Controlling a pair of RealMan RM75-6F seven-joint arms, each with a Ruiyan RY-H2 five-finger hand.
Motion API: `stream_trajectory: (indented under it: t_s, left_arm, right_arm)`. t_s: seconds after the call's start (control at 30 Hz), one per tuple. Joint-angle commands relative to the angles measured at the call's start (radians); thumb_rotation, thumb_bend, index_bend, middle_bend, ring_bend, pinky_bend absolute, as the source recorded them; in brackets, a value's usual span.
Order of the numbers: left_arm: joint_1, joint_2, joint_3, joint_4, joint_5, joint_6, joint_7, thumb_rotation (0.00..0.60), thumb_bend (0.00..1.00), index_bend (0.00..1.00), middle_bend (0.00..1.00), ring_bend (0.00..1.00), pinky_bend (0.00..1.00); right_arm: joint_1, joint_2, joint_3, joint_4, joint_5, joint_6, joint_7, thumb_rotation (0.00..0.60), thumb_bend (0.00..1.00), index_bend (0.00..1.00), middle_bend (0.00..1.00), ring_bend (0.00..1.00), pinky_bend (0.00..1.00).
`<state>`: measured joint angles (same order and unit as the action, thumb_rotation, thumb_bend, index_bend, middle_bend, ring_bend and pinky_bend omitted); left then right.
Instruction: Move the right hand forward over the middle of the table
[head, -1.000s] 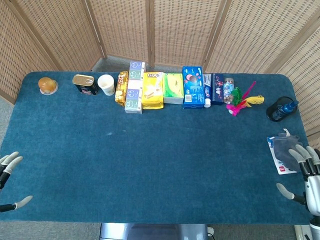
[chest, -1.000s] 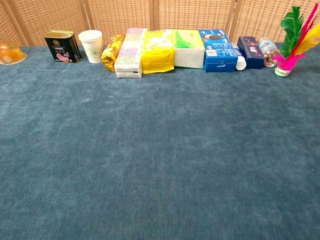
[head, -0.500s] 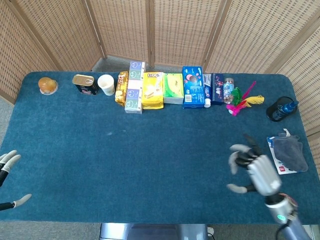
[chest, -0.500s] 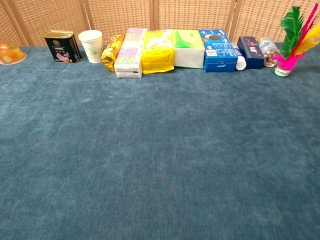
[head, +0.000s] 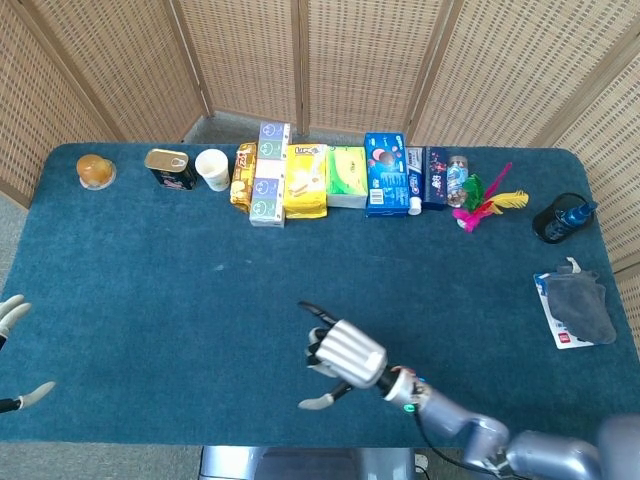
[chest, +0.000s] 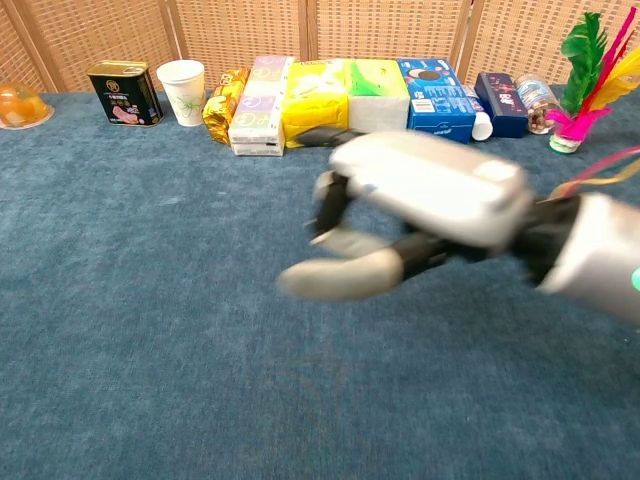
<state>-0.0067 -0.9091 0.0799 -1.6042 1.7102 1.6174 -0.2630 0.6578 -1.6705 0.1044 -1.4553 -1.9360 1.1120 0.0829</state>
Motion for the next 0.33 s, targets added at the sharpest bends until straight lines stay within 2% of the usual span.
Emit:
stream_trajectory:
  t_s: [0.03, 0.33]
  left_arm:
    - [-0.003, 0.002, 0.0, 0.001, -0.001, -0.005, -0.005, 0.412, 0.0, 0.03, 0.0, 0.0, 0.0]
    - [-0.004, 0.005, 0.004, 0.003, 0.005, -0.006, -0.017, 0.412, 0.0, 0.03, 0.0, 0.0, 0.0]
  right_arm:
    - [0.04, -0.052, 0.009, 0.008, 0.015, -0.035, -0.054, 0.0, 0.0, 0.94, 0.79, 0.56, 0.0]
    - [0.084, -0.112, 0.016, 0.013, 0.034, -0.024, -0.14, 0.0, 0.0, 0.94, 0.78, 0.55, 0.0]
